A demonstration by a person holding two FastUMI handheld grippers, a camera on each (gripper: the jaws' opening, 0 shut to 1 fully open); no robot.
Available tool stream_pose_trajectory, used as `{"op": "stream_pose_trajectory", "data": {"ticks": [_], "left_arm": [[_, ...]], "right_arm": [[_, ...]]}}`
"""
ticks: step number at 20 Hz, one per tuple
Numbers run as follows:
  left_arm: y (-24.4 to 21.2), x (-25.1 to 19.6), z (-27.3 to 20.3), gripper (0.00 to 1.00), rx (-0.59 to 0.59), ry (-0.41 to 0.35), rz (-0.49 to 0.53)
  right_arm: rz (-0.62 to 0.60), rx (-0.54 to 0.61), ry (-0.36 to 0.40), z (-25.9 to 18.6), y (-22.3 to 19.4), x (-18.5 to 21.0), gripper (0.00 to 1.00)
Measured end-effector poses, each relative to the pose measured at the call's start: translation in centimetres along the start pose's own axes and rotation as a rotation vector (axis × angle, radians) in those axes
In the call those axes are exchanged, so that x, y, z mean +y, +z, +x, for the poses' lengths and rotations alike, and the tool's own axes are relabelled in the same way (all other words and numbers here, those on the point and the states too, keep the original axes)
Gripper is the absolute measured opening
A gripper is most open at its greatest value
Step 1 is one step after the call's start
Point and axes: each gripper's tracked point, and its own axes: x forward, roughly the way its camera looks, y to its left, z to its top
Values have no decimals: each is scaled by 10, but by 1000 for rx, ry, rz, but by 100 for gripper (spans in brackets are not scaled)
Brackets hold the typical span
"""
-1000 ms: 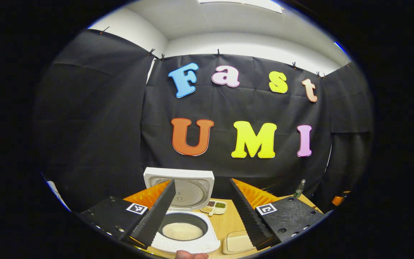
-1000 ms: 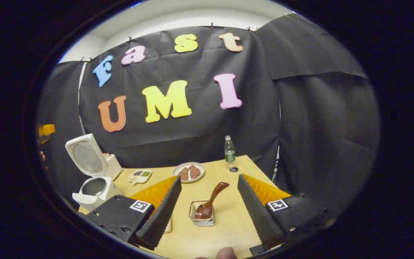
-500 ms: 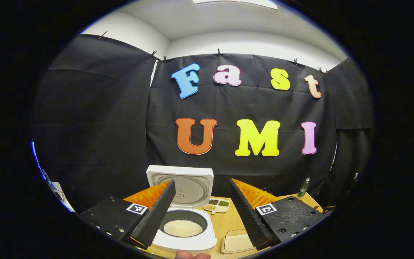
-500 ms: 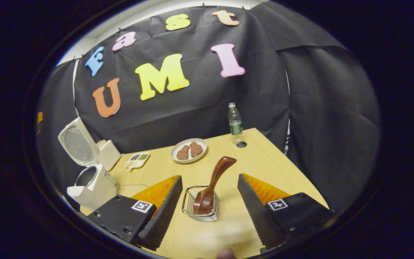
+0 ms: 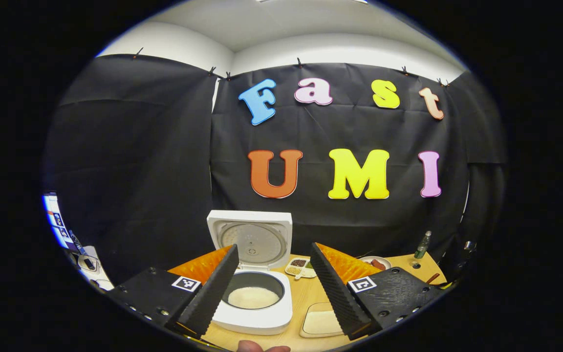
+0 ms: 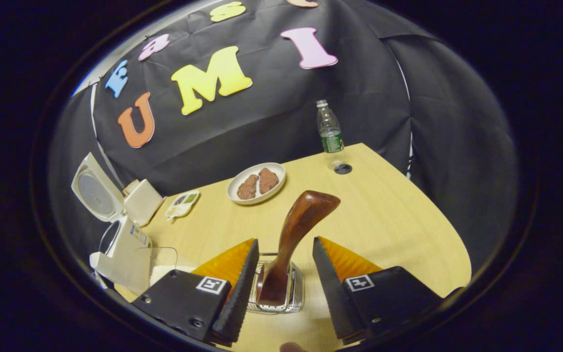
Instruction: Close the left gripper, press the button to open the rice cooker; take a wooden spoon from the chopstick holder with the right hand, scoop a spoonful of rice and pour it into the rice cooker, then put the wooden spoon back into the chopstick holder.
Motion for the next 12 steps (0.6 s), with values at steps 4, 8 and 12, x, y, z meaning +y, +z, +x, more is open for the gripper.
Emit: {"op": "stream_pose_trajectory", "data": {"ticks": [4,8,12], "left_arm": [[-13,-2,-3,94,26,23,-20],[-16,0,-10,94,19,24,-22],[-18,7,-16,94,12,13,-38]], "right_arm": [[11,34,13,7,-4,-4,53],[-17,21,27,-3,2,4,27],[-47,34,8,-13,7,15,18]]}}
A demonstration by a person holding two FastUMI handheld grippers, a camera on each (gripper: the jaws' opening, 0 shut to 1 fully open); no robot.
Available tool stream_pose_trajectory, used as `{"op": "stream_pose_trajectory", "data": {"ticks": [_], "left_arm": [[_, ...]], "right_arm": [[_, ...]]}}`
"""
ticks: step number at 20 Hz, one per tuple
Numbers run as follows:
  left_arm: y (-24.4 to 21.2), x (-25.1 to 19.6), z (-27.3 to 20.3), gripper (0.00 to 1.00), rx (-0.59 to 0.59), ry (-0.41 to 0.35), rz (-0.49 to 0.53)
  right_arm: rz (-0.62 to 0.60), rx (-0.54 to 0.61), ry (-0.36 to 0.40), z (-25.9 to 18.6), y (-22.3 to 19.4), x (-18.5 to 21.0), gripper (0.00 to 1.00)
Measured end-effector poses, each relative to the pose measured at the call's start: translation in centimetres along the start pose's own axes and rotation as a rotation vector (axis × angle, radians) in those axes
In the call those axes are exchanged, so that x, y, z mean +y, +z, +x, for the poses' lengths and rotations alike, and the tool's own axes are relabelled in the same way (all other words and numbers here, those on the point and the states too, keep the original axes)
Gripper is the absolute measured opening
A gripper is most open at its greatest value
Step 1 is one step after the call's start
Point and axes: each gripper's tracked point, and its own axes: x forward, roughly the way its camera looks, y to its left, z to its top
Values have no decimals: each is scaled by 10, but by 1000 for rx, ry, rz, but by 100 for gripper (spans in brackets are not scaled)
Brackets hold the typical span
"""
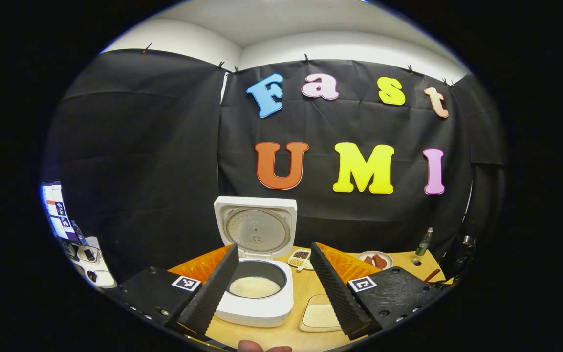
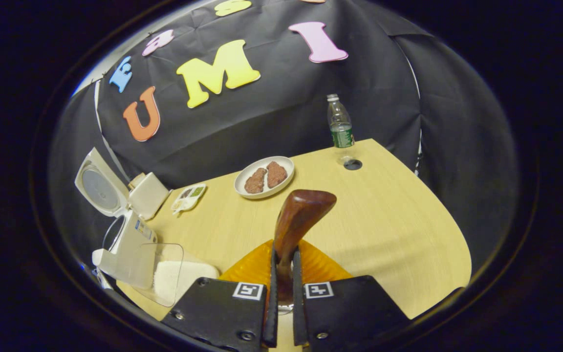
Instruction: Close the left gripper, press the button to open the rice cooker; take a wooden spoon from the chopstick holder with the right hand, scoop a spoonful of rice and pour it into the rice cooker, then put the wooden spoon back into the chopstick holder.
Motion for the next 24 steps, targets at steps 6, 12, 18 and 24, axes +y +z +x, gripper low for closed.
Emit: {"op": "stream_pose_trajectory", "data": {"ticks": [6,12,18,24], "left_arm": [[-2,26,-14,94,-19,-29,-30],[13,76,-19,94,-64,-34,-47],[9,138,-31,94,-72,15,-71],[6,196,-50,94,-76,86,-76]], "right_arm": [[-109,-44,-33,-37,28,24,12],[-155,-145,-91,-84,67,53,11],[-206,-187,6,-99,75,146,11],[-284,-134,97,-74,34,221,11]]}}
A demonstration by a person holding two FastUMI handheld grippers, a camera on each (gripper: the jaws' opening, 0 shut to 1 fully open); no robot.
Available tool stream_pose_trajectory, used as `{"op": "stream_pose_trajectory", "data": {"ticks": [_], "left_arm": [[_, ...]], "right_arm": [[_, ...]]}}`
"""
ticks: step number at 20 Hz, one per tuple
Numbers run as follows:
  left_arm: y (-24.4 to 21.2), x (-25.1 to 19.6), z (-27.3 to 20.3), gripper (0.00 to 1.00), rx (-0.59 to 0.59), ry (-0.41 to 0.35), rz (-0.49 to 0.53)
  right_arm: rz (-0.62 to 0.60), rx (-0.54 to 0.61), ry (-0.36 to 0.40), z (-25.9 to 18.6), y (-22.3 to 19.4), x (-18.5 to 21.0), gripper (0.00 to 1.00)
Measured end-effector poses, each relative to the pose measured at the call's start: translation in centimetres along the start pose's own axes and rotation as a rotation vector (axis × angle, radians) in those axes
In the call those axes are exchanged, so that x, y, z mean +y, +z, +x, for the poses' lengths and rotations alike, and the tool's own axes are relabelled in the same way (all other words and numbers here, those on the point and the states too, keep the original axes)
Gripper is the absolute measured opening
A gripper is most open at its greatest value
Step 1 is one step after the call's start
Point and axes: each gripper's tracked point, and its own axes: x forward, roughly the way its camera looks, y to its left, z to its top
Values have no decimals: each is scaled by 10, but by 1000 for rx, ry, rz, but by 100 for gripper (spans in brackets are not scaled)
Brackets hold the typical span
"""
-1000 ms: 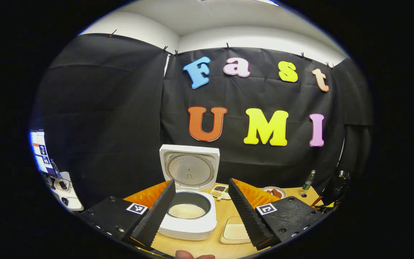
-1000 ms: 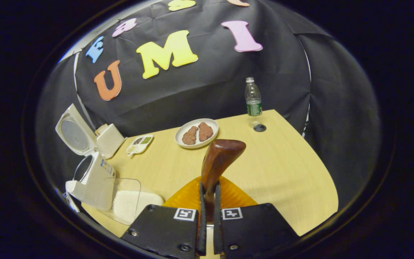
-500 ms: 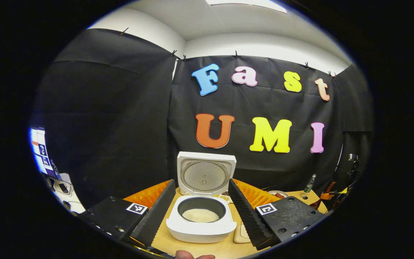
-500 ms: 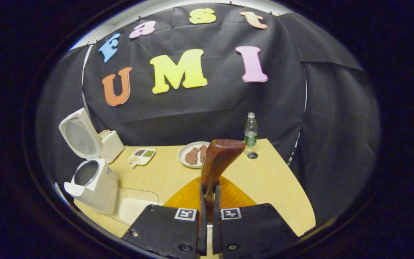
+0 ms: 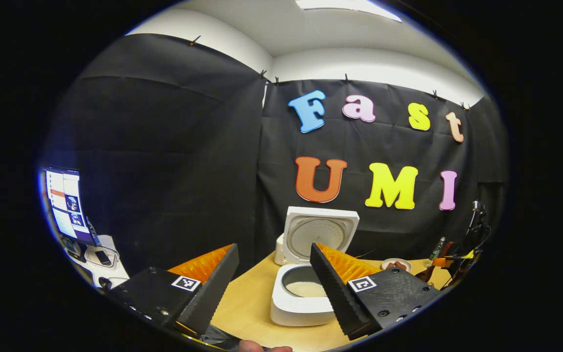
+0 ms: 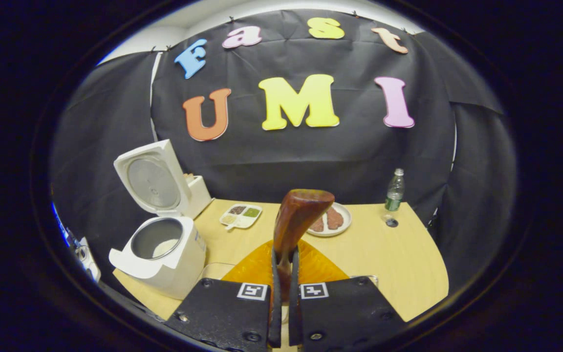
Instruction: Close the left gripper, press the button to open the rice cooker; take a wooden spoon from the chopstick holder with the right hand, scoop a spoonful of rice and pour it into the rice cooker, then put the wooden spoon back into the chopstick holder.
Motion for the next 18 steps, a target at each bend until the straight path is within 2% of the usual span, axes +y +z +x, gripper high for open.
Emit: {"op": "stream_pose_trajectory", "data": {"ticks": [5,6,7,8,12,13,14,16,18], "left_arm": [[-10,26,-9,94,27,49,2],[-13,27,-11,94,33,53,2],[-22,27,-13,94,58,56,12],[-27,26,-14,94,71,56,22],[-35,21,-18,94,101,44,37],[-37,20,-18,94,108,42,37],[-39,19,-18,94,114,41,35],[-40,20,-19,94,120,42,33],[-45,22,-19,94,133,48,37]], "right_arm": [[-121,78,13,32,-52,26,11],[-160,95,2,38,-66,25,11],[-277,119,-30,51,-90,23,11],[-327,128,-36,54,-100,24,11],[-455,133,-12,57,-123,40,11],[-448,136,2,58,-126,45,13],[-408,149,28,59,-133,52,11],[-293,177,80,58,-140,70,11],[-183,188,98,61,-138,79,11]]}}
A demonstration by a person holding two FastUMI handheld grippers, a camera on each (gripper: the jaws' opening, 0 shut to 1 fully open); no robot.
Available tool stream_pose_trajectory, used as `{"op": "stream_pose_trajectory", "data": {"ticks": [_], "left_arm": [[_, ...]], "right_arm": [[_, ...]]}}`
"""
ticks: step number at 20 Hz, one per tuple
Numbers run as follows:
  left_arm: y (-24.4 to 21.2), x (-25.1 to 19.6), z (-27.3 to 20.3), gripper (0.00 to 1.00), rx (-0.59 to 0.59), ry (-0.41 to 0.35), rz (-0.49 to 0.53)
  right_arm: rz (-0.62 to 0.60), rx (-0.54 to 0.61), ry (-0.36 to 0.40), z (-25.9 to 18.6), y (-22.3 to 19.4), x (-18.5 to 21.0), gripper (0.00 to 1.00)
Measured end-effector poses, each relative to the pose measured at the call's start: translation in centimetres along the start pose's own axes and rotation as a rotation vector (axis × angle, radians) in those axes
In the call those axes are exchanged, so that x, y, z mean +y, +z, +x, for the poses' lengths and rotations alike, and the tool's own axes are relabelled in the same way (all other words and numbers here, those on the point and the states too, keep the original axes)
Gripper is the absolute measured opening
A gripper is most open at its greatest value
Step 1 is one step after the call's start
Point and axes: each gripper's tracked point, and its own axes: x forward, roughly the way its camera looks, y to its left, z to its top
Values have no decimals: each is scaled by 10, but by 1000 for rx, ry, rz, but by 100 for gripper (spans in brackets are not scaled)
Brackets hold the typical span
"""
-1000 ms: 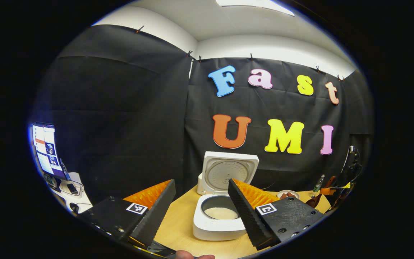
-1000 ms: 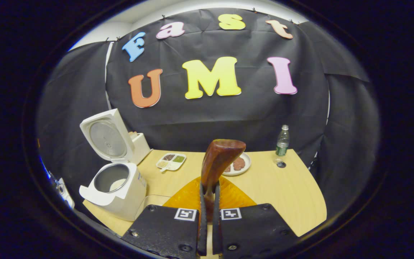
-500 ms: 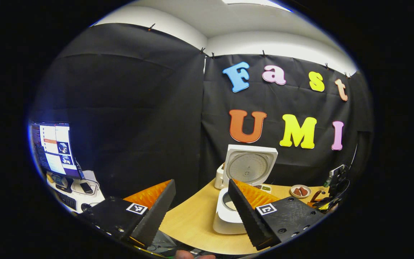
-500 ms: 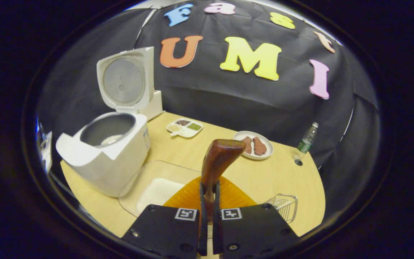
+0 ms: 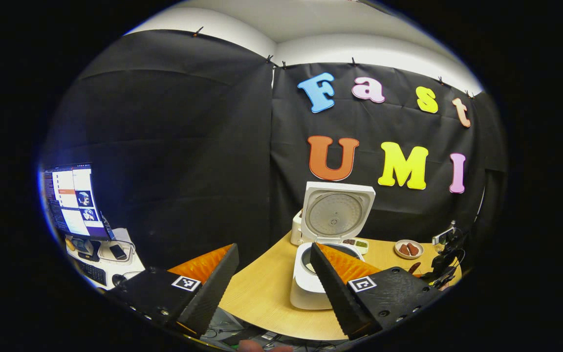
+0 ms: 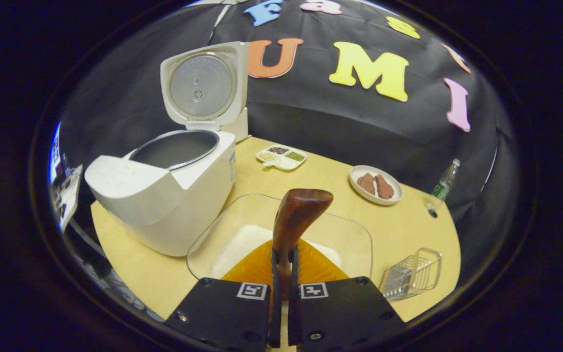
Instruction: Close the left gripper, press the button to open the rice cooker; take a wooden spoon from the chopstick holder with the right hand, scoop a spoonful of rice and pour it into the rice cooker, then put the wooden spoon back into the chopstick holder.
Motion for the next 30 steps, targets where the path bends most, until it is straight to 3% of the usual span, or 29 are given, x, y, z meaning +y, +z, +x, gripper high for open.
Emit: {"op": "stream_pose_trajectory", "data": {"ticks": [9,15,19,22,25,30], "left_arm": [[-3,1,-6,94,17,16,0],[0,-13,-7,94,13,-19,15],[7,-35,3,94,9,-86,19],[9,-52,9,94,7,-145,32],[19,-63,14,94,-13,-203,29],[27,-67,16,94,-47,-257,40]], "right_arm": [[464,35,172,7,14,19,11],[862,13,202,5,10,-22,11],[1028,-63,171,-9,7,-61,11],[1181,-148,209,-29,15,-82,11],[1281,-224,271,-52,33,-91,11],[1274,-318,331,-73,87,-81,11]]}}
